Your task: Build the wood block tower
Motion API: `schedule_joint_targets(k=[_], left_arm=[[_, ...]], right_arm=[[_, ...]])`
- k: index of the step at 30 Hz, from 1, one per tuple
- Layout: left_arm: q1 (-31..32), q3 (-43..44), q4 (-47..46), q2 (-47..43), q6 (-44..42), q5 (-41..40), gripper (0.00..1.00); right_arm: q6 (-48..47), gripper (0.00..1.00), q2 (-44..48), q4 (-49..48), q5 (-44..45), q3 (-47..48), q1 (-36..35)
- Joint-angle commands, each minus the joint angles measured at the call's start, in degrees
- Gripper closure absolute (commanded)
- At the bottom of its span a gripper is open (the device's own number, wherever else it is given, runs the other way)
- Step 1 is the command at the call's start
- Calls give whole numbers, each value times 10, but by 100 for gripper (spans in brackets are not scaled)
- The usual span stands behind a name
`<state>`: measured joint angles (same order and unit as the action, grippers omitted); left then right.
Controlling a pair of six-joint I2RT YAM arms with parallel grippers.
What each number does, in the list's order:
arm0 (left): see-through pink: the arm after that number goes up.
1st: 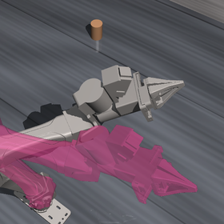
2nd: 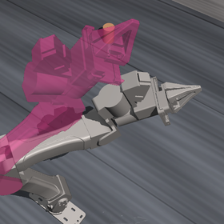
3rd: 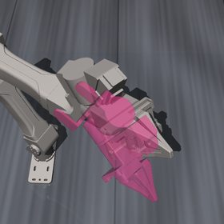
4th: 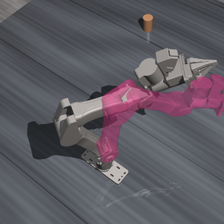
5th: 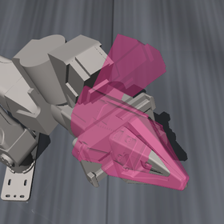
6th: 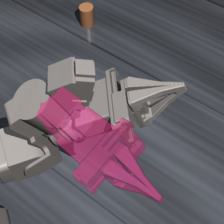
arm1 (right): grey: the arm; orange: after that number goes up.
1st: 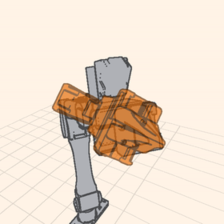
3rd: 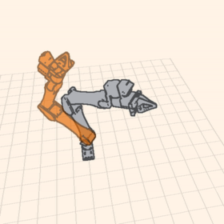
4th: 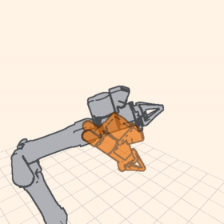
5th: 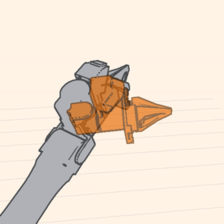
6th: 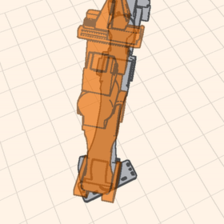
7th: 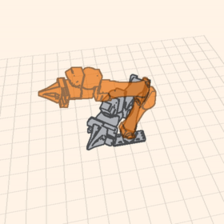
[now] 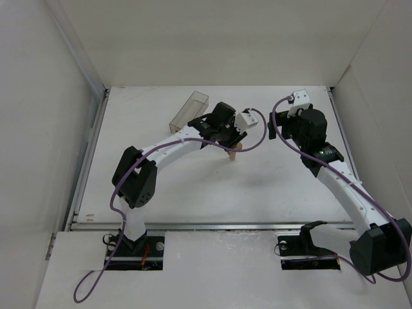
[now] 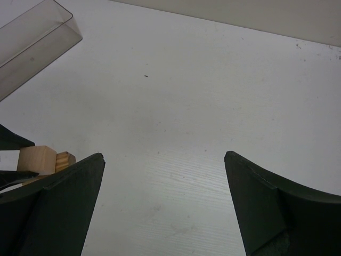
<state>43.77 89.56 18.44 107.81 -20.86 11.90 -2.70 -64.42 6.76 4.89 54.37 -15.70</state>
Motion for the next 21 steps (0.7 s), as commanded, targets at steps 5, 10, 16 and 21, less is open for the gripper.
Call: schedule_joint_targets(k=[5,10,16,21], left_arm=[[9,-21,-10,-46,16,-8,100],[9,-27,-22,-52,21,-27,100],[9,-27,-33,-52,21,-32,100],[9,-27,-33,-52,27,-32,100]], right_arm=[[3,0,15,-33,2,-2,4],[3,0,15,-33,2,3,4],[3,0,15,-33,2,3,4],[3,0,15,-33,2,3,4]])
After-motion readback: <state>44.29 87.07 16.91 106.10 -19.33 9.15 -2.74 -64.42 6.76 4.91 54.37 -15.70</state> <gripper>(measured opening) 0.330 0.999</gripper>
